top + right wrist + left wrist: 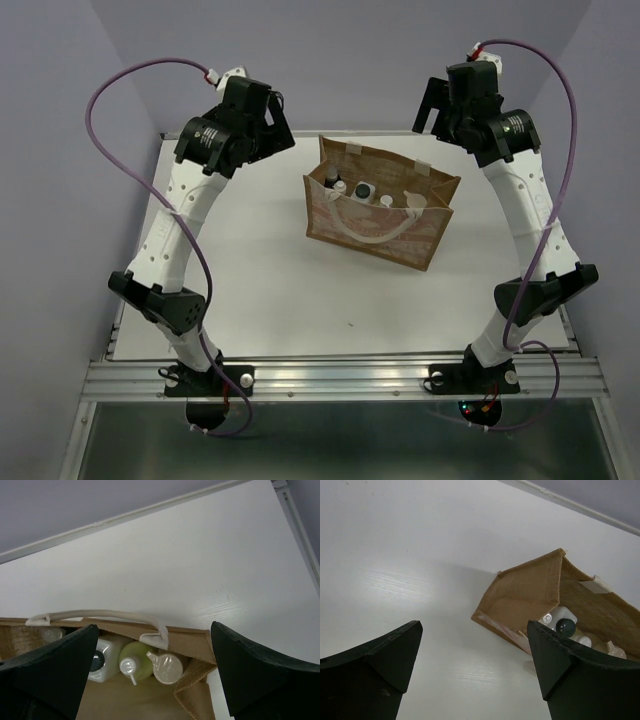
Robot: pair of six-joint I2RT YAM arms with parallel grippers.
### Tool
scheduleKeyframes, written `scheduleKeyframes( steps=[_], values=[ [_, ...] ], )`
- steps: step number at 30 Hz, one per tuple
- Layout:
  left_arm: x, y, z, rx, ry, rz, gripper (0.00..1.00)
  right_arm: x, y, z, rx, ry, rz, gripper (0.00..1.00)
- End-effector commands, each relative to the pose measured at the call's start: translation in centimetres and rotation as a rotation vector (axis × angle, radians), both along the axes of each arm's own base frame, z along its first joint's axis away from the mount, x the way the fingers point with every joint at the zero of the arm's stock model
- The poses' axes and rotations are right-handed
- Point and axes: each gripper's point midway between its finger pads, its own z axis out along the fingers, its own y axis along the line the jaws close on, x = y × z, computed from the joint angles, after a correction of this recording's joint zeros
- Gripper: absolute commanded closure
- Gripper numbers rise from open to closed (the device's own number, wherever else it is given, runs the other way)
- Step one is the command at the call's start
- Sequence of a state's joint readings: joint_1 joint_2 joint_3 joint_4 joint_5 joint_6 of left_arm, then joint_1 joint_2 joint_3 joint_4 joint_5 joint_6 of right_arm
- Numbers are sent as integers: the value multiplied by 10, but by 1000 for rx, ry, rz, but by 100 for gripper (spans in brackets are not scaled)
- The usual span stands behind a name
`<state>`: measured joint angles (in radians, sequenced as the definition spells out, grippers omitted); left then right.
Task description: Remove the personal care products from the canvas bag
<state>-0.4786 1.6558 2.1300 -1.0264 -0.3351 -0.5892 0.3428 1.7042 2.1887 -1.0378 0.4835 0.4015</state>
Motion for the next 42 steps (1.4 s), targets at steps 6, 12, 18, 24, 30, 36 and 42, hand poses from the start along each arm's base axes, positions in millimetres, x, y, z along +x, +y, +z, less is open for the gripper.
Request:
scheduleKeyframes(
  steps=[6,12,18,24,30,36,42],
  values=[
    [12,-57,16,-9,-38,-213,1,3,44,14,139,-29,189,0],
    [7,-88,-5,5,9,-306,1,3,61,12,188,-11,266,0],
    [10,-99,-22,10,50,-322,1,1,78,-6,237,60,324,0],
    [-5,-83,-65,91,167,-274,1,3,105,-2,232,44,404,0],
    [-27,-79,-105,132,282,-298,1,6,137,-13,245,93,454,0],
    [-45,-65,-126,160,363,-262,13,-11,171,-35,289,171,511,0],
    [-66,-70,-143,167,414,-289,19,-28,181,-72,253,310,469,0]
  ],
)
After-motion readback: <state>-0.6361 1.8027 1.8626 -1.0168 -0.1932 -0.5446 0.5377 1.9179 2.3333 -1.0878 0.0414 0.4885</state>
